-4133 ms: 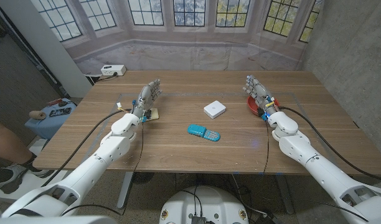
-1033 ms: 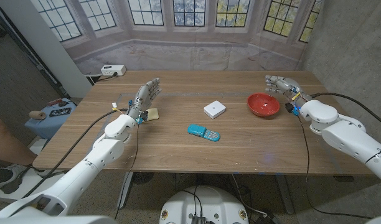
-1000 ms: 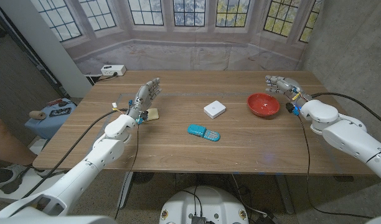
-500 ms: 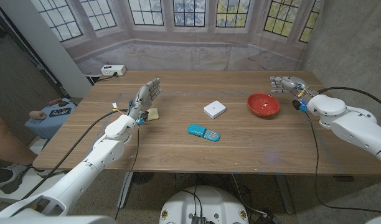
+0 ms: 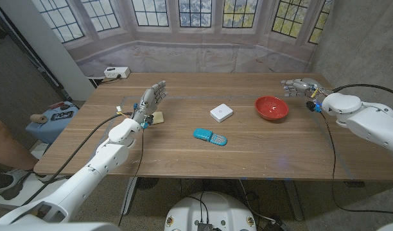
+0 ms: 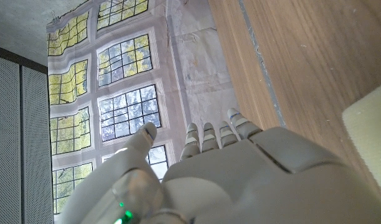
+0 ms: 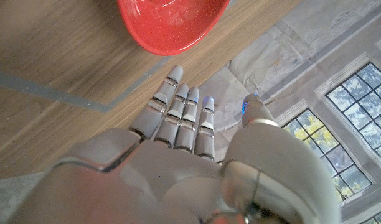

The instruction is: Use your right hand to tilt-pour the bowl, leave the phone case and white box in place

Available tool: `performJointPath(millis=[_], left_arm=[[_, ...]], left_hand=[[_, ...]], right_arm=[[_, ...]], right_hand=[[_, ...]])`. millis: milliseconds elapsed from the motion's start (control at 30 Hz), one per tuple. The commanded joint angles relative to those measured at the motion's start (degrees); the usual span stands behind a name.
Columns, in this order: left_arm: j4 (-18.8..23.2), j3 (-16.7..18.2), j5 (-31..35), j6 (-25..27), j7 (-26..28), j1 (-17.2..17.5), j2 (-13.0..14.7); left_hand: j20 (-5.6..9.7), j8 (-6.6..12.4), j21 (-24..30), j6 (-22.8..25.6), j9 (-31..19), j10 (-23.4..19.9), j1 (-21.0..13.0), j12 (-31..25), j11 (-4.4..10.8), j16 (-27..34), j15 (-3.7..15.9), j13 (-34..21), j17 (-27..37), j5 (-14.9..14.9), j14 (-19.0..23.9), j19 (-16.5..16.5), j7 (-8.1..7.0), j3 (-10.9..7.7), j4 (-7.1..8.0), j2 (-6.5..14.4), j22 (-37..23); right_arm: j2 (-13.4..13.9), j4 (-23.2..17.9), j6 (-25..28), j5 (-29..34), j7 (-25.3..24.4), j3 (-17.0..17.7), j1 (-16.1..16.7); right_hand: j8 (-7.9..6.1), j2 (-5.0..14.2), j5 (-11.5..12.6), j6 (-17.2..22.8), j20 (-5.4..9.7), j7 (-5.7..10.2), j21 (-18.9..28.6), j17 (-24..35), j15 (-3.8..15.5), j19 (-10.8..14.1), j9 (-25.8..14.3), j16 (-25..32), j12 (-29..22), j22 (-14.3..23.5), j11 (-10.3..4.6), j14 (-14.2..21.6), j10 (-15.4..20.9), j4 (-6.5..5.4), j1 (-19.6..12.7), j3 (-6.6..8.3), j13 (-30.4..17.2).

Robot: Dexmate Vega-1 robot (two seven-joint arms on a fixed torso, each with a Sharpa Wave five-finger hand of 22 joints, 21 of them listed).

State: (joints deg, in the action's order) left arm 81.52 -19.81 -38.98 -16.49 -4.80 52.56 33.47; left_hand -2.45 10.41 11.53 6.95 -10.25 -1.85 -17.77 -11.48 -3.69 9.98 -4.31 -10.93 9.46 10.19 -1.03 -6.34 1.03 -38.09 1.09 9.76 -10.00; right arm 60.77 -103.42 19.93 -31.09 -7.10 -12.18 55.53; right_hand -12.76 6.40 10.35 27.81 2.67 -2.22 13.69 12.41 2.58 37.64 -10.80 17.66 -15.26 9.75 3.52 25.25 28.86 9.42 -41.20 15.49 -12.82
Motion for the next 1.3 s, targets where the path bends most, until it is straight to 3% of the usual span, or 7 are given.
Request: performJointPath(millis=[33, 533, 1300], left_arm=[[-0.05, -0.18, 0.20, 0.34, 0.05, -0.26, 0.13], [0.64, -0.11, 0.45, 0.60, 0.75, 0.25, 0.42], [0.57, 0.04, 0.69, 0.23, 1.33, 0.05, 0.13]], left_hand=[[-0.31, 0.31, 0.03, 0.74, -0.15, -0.27, -0.68, -0.51, -0.32, 0.20, -0.45, -0.06, 0.14, 0.38, 0.12, -0.54, 0.02, 0.00, -0.56, 0.13, -0.16], [-0.34, 0.31, 0.02, 0.87, -0.14, -0.34, -0.96, -0.50, -0.42, 0.20, -0.53, -0.04, 0.13, 0.46, 0.17, -0.58, 0.06, 0.02, -1.02, 0.07, -0.15], [-0.40, 0.28, 0.00, 0.99, -0.14, -0.36, -1.37, -0.48, -0.60, 0.19, -0.70, -0.02, 0.14, 0.56, 0.18, -0.65, 0.11, 0.16, -1.75, 0.00, -0.14]], right_arm=[[2.08, 0.76, 3.61, 0.45, 0.62, -0.77, -1.21], [2.97, 2.74, 9.21, 3.63, 0.86, -4.61, -5.44], [-0.07, 8.27, 16.21, 6.53, 4.03, -10.50, -14.19]], right_hand=[[-0.57, -0.25, 0.10, 1.17, -0.09, 0.23, 0.27, 0.33, 1.07, 1.04, -0.17, 0.66, -0.61, 0.18, -0.39, 0.97, 1.04, 0.37, -0.90, 0.27, -0.36], [-0.89, -1.26, -0.03, 3.69, 0.33, 0.61, 0.56, 0.53, 1.63, 3.32, -0.19, 1.75, -1.48, 0.26, -1.46, 3.62, 3.63, 0.66, -3.04, 0.19, -0.82], [-1.03, -3.44, -0.28, 7.71, 0.21, -1.50, 2.17, 0.09, 1.14, 10.14, -0.09, 3.87, -1.85, 0.37, 0.44, 10.30, 8.71, 0.19, -5.38, -0.51, -0.14]])
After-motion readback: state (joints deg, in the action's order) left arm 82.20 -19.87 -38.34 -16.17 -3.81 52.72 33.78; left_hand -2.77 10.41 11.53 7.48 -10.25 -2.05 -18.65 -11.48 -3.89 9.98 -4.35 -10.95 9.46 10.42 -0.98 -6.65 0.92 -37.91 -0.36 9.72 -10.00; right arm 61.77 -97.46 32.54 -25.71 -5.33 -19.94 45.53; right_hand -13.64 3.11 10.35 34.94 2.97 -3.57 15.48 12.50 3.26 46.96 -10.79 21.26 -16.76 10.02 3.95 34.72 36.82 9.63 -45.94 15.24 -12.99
